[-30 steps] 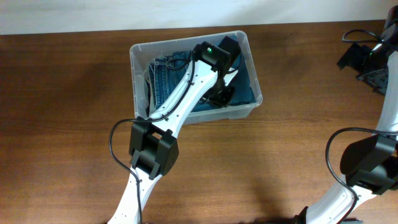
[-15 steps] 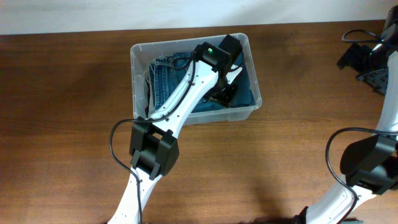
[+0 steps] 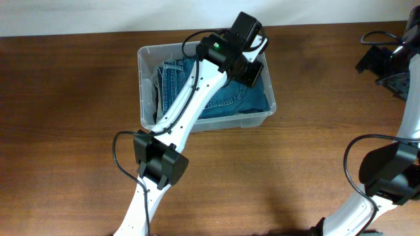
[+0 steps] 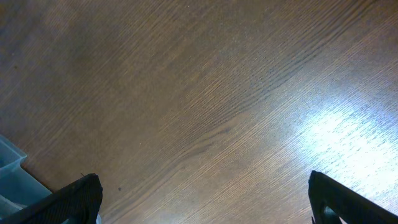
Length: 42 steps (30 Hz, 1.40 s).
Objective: Pack container
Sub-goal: 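Tuck the dark-blue jeans' edge along the container's right wall with the left gripper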
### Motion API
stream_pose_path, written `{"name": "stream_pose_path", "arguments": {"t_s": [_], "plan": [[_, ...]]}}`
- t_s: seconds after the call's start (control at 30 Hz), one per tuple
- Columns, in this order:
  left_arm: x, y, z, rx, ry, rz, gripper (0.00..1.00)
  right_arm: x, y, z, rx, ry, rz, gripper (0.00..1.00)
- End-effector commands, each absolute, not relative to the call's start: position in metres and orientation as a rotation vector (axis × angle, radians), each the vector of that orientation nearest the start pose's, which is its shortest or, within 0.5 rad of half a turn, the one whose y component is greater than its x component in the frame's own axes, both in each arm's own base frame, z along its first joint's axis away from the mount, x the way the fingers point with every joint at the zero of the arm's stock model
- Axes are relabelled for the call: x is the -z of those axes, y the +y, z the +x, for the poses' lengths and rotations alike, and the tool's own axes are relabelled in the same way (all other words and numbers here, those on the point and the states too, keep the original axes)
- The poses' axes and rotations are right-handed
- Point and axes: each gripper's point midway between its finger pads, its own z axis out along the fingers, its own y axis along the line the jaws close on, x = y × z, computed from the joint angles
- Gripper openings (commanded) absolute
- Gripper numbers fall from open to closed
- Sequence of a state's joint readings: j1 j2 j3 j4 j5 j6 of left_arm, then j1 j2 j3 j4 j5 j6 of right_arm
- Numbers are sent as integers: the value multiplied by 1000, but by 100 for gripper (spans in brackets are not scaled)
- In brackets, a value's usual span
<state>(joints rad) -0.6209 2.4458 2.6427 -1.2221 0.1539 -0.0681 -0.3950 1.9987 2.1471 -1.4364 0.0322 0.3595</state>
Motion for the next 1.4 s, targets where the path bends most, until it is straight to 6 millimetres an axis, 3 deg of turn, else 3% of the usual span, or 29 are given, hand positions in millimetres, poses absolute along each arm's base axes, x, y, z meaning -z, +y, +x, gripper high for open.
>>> {"name": "stream_pose_path", "arguments": {"t_s": [0.0, 0.07, 0.2, 0.27, 0.47, 0.57, 0.8, 1.0, 1.17, 1.37], "plan": [[-184, -371, 452, 495, 2498, 806, 39, -210, -170, 396, 51, 2665, 1063, 99], [-170, -378, 451, 495, 2509, 824, 24, -210, -170, 396, 51, 2665, 1062, 98], [-140, -390, 449, 487, 2545, 855, 5, -210, -170, 396, 51, 2665, 1063, 98], [-128, -394, 448, 485, 2555, 866, 1, -210, -170, 396, 51, 2665, 1063, 99], [-88, -397, 446, 462, 2620, 887, 1, -210, -170, 396, 51, 2665, 1063, 98], [-80, -387, 446, 410, 2656, 878, 1, -210, -170, 396, 51, 2665, 1063, 98], [-71, -359, 446, 202, 2715, 857, 1, -210, -170, 396, 51, 2665, 1062, 98], [-66, -359, 447, 200, 2720, 857, 1, -210, -170, 396, 51, 2665, 1063, 98], [-38, -358, 445, 178, 2765, 870, 1, -210, -170, 396, 51, 2665, 1063, 99], [-51, -360, 450, 189, 2727, 873, 1, -210, -170, 396, 51, 2665, 1063, 99]]}}
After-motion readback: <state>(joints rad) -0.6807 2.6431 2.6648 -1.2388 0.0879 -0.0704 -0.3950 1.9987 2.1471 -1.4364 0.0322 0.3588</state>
